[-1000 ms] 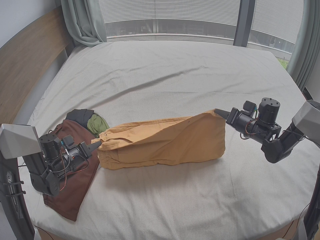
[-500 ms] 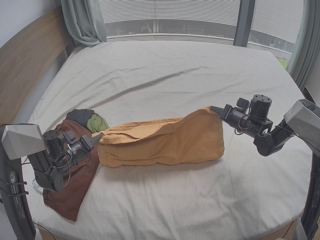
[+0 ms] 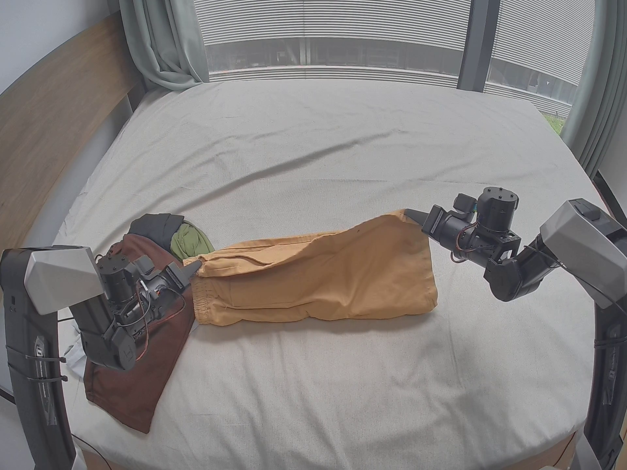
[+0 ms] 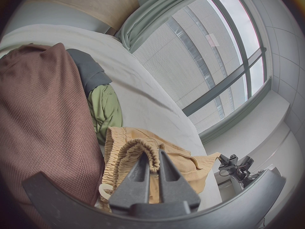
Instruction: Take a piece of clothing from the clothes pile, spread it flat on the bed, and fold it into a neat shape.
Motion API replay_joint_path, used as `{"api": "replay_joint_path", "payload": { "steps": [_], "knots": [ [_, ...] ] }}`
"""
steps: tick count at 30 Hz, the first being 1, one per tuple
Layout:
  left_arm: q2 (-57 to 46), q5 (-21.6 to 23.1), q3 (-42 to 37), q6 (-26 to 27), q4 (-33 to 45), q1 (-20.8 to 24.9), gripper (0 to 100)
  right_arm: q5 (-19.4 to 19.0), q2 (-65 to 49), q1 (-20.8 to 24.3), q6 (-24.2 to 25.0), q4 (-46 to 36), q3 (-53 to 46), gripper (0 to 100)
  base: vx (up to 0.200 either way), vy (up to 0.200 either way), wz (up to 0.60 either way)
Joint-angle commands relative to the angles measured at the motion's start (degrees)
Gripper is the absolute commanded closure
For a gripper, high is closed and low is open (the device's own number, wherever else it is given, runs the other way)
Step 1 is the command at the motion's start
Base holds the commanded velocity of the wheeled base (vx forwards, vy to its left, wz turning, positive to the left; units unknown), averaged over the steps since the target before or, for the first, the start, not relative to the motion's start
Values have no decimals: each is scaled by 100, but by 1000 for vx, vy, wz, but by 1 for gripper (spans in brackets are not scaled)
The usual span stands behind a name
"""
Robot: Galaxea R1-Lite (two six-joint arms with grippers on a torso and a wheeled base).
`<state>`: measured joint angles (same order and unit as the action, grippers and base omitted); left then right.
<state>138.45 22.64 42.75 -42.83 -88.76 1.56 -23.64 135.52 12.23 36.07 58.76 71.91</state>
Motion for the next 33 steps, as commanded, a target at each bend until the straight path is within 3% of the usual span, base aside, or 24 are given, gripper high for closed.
{"api": "replay_joint_path", "payload": {
  "steps": [1,24,25,33],
  "knots": [
    [262,-5,119,2,-1,-7,100,-1,229,-1,-4,4,130,100,0,0,0],
    [385,-84,339,37,-10,2,100,17,581,-19,-30,171,315,100,0,0,0],
    [385,-93,339,37,-10,2,0,17,598,-19,-39,171,315,0,0,0,0],
    [323,-225,471,55,-10,-51,0,52,589,25,-21,400,306,0,0,0,0]
  ]
}}
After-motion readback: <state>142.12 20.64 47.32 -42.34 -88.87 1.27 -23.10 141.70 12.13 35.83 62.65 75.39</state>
